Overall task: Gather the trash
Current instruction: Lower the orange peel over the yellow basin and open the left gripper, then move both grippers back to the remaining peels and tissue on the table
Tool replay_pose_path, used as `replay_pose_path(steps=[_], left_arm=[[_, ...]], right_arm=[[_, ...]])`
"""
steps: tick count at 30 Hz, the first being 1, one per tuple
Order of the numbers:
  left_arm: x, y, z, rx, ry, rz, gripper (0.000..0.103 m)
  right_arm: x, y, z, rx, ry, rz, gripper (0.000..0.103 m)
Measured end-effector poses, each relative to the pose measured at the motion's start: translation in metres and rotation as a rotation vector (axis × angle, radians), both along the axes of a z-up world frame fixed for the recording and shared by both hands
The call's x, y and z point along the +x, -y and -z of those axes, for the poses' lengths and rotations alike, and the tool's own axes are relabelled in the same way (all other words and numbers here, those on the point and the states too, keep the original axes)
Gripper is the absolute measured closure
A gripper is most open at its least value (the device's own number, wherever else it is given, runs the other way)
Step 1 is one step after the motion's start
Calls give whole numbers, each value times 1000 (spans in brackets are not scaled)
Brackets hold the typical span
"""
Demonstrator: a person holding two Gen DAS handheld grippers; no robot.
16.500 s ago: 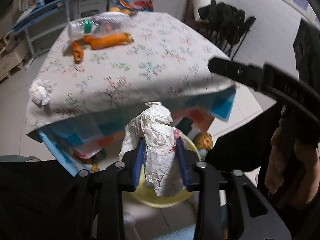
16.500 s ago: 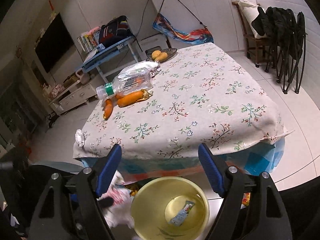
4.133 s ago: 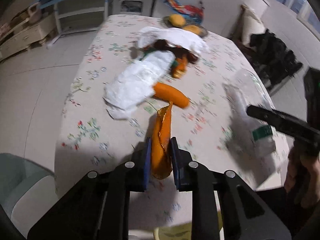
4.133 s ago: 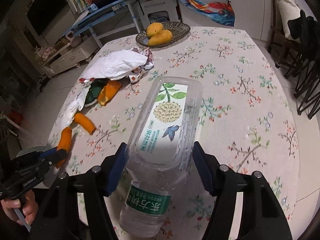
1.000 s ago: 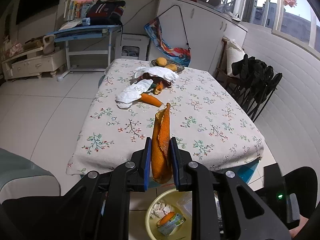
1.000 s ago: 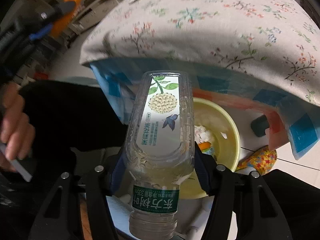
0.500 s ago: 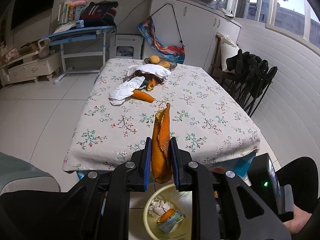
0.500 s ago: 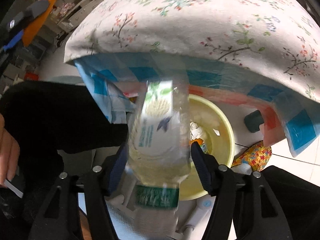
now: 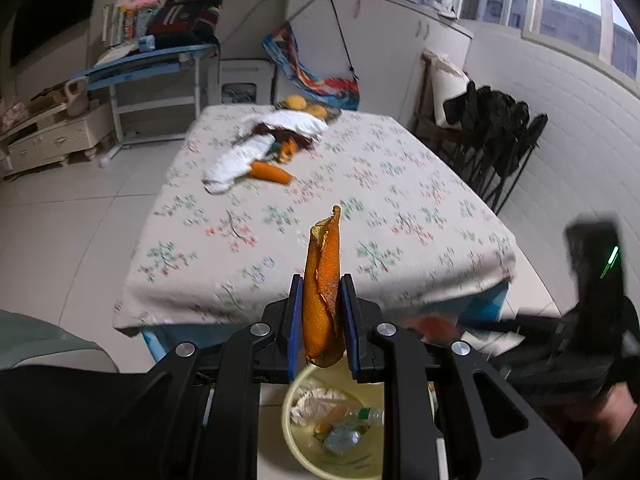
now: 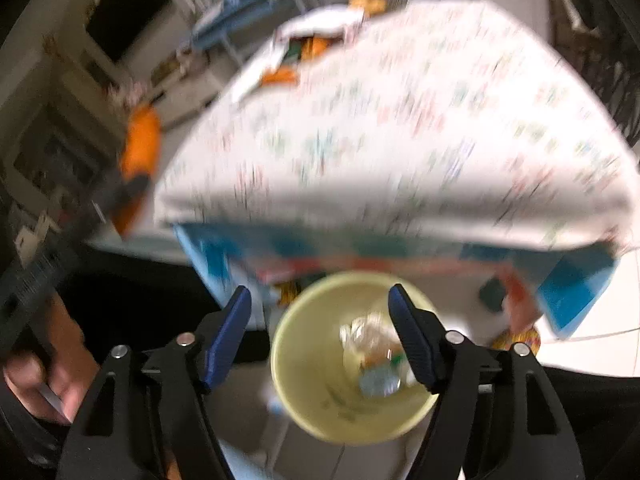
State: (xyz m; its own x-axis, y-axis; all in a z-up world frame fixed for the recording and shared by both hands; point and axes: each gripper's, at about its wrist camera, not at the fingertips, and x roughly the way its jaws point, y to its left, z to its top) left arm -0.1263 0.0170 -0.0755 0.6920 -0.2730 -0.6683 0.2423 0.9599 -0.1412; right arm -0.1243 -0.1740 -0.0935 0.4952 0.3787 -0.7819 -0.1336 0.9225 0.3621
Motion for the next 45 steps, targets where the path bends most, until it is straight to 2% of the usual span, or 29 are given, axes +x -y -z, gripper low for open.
replay_pose_path(steps=[5,10,12,13,14,15,17,23,31,45], left_arm=[[-10,24,17,49,-50,82,85],[-20,53,39,109,-134,195,85],[-23,63,47,138,-164,239,81],[-25,67,50,154,-175,254,74],[-26,71,53,164,-186,264,63],[-27,73,56,175,-198,271,57],[-28,75,57,201,-186,258,45],[-27,66,41,237,-73,162,30],[-14,39,26,190,-19,14,23],[-12,38,27,199,-6,-15,19]], right_arm=[[-6,21,-23,13,129,105,30],[-11,38,-36,31,194,194,27],[-12,42,-36,38,207,216,26],[-12,44,-36,40,212,226,26],[-12,47,-36,41,214,231,26],[-12,45,-36,42,215,235,25],[-11,47,-35,41,215,243,24],[-11,50,-34,32,215,263,23],[-10,46,-31,14,207,254,21],[-10,41,-31,10,206,246,20]])
